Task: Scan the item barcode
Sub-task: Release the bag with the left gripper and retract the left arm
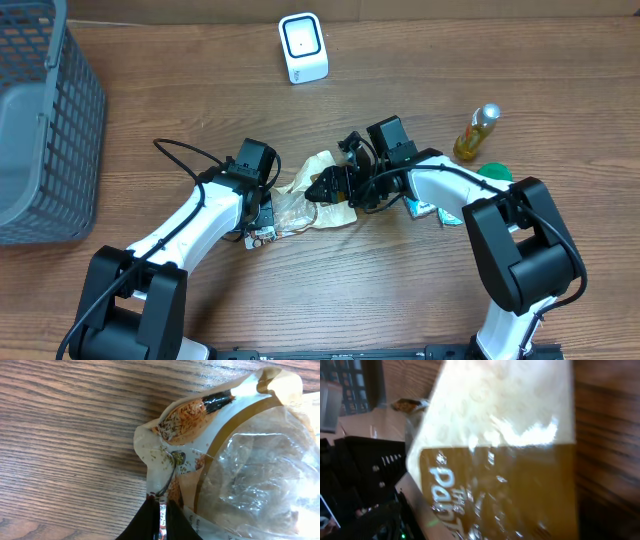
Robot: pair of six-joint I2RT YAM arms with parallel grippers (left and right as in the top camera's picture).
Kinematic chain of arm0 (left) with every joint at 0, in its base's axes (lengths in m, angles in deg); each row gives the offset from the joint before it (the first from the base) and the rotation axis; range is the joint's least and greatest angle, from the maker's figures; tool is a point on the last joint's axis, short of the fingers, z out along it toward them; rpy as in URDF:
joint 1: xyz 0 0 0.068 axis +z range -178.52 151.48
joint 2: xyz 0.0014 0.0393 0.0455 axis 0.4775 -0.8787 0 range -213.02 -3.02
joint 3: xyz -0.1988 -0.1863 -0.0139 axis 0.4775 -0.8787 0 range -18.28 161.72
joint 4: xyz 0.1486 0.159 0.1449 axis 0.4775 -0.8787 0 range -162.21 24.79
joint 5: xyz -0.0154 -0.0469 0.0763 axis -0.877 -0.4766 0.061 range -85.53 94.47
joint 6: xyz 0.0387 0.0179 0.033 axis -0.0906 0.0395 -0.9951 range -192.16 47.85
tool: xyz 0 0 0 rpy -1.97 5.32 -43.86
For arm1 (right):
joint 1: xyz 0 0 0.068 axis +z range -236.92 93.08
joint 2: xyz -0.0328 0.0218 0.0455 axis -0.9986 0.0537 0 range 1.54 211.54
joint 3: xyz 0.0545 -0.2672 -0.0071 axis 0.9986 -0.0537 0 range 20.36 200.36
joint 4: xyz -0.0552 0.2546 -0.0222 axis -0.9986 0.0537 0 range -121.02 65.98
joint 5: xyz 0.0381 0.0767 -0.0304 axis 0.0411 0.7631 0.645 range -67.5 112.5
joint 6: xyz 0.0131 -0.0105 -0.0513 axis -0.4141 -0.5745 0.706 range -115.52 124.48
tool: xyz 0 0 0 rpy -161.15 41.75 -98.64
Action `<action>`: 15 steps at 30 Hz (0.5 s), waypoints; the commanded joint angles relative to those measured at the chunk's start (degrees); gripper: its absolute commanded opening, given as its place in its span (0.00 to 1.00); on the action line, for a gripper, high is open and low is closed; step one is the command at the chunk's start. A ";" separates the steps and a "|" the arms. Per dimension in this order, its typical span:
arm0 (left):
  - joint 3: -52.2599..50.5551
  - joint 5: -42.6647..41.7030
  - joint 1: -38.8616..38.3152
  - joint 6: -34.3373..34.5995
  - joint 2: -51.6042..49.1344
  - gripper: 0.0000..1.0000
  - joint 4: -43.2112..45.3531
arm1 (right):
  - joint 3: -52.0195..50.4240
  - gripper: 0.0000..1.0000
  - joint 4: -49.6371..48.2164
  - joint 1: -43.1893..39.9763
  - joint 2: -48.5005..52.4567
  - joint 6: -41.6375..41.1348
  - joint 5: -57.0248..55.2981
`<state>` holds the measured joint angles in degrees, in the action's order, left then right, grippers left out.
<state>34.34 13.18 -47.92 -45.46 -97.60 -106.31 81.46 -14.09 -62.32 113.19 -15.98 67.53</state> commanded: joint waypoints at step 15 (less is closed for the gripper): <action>-0.39 0.26 0.42 0.55 -0.57 0.12 -0.02 | -1.03 0.79 -6.16 11.69 -0.31 -0.48 -10.97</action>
<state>34.34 13.95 -47.79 -45.46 -97.60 -106.53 80.93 -19.49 -51.39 113.19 -16.71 58.79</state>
